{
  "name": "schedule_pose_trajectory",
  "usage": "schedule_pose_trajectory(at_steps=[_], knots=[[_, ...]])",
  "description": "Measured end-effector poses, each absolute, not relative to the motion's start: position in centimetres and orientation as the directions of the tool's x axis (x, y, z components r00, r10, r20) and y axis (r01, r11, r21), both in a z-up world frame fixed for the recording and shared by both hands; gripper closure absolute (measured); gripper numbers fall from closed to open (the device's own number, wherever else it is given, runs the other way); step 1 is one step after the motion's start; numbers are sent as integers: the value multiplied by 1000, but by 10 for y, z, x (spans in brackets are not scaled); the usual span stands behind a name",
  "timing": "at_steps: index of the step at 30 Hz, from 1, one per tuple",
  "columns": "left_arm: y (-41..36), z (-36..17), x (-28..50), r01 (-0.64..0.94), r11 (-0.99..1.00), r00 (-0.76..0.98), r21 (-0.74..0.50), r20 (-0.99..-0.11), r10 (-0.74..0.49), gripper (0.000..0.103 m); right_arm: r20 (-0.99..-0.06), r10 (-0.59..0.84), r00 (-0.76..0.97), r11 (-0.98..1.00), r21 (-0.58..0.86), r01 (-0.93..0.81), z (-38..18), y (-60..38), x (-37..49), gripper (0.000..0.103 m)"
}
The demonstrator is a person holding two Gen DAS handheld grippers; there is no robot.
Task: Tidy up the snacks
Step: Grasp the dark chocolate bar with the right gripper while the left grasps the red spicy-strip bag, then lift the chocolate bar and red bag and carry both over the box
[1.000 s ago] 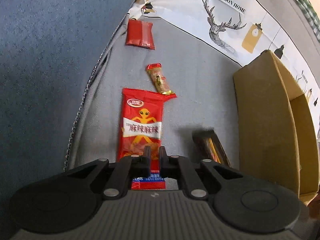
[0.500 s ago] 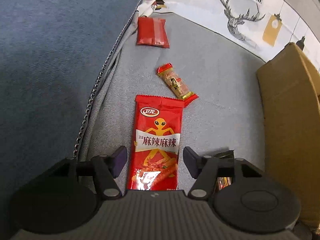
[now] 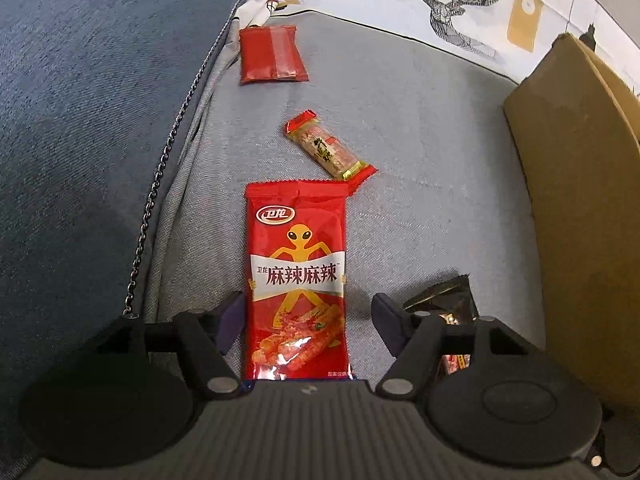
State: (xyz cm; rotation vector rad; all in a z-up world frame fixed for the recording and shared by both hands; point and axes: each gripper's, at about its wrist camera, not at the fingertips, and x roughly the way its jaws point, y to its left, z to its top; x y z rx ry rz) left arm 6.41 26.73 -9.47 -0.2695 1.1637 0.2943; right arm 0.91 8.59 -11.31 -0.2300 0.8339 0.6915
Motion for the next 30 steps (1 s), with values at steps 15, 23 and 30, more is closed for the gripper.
schedule_pose_trajectory(at_steps=[15,23,30], knots=[[267,-71,55,-363,920,473,-149,-880,44,54,-657,509,555,761,42,-648,-85,69,-7,62],[253,-28,50,-316,929,630,-192,-775,54,54,-558,552,619,775,71,-627,-47,45,-15,62],[235,7,45,-266,924,774,-276,-633,34,55,-464,562,684,801,100,-591,11,11,0,62]])
